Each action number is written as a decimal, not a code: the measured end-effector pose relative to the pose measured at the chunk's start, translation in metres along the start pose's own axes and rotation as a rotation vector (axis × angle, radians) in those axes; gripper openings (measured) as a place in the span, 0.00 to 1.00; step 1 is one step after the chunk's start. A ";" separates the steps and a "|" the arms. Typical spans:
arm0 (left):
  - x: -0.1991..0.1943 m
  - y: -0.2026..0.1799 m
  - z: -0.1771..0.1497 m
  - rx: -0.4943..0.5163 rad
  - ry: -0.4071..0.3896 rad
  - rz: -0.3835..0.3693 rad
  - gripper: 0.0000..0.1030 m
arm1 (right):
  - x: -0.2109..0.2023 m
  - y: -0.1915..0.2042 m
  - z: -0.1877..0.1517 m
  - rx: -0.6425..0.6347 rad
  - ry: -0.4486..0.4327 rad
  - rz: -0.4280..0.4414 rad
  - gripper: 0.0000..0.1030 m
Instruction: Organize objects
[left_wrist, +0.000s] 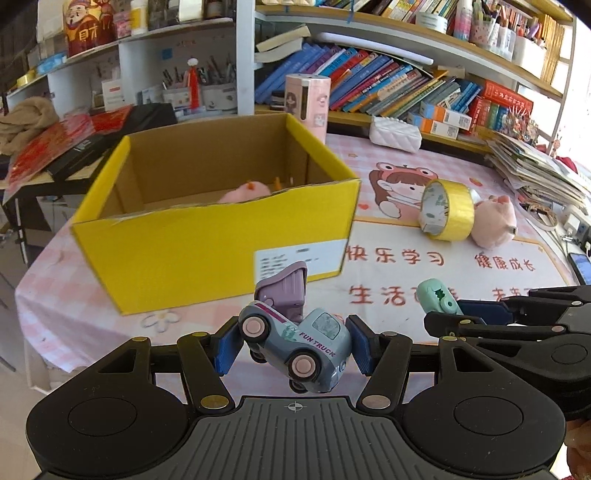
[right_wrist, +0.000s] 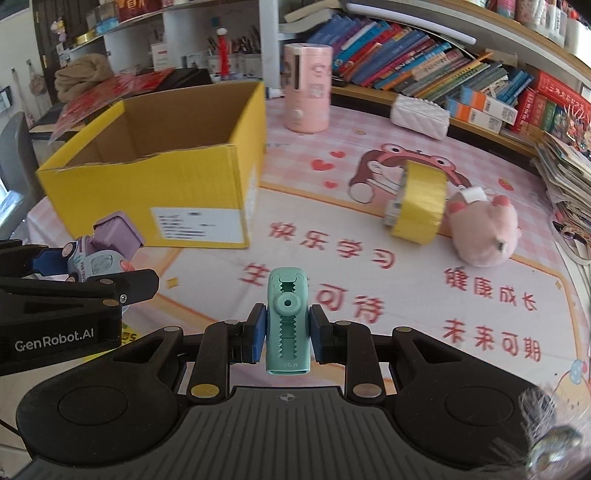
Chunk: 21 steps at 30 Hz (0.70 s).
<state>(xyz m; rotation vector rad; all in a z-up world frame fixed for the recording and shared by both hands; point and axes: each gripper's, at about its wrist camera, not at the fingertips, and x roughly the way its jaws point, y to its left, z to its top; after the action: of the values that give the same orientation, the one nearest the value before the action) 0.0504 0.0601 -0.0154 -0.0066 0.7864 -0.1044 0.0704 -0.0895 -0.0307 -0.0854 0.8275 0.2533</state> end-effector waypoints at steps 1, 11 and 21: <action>-0.003 0.003 -0.002 0.003 -0.001 -0.001 0.58 | -0.001 0.004 -0.001 0.003 -0.001 0.000 0.23; -0.025 0.044 -0.026 0.019 0.008 0.015 0.58 | -0.007 0.059 -0.021 0.021 0.006 0.021 0.23; -0.041 0.065 -0.035 0.044 -0.015 0.003 0.58 | -0.014 0.091 -0.030 0.046 -0.008 0.011 0.23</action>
<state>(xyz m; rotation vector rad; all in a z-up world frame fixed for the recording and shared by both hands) 0.0032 0.1301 -0.0142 0.0359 0.7686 -0.1184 0.0168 -0.0095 -0.0388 -0.0372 0.8256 0.2449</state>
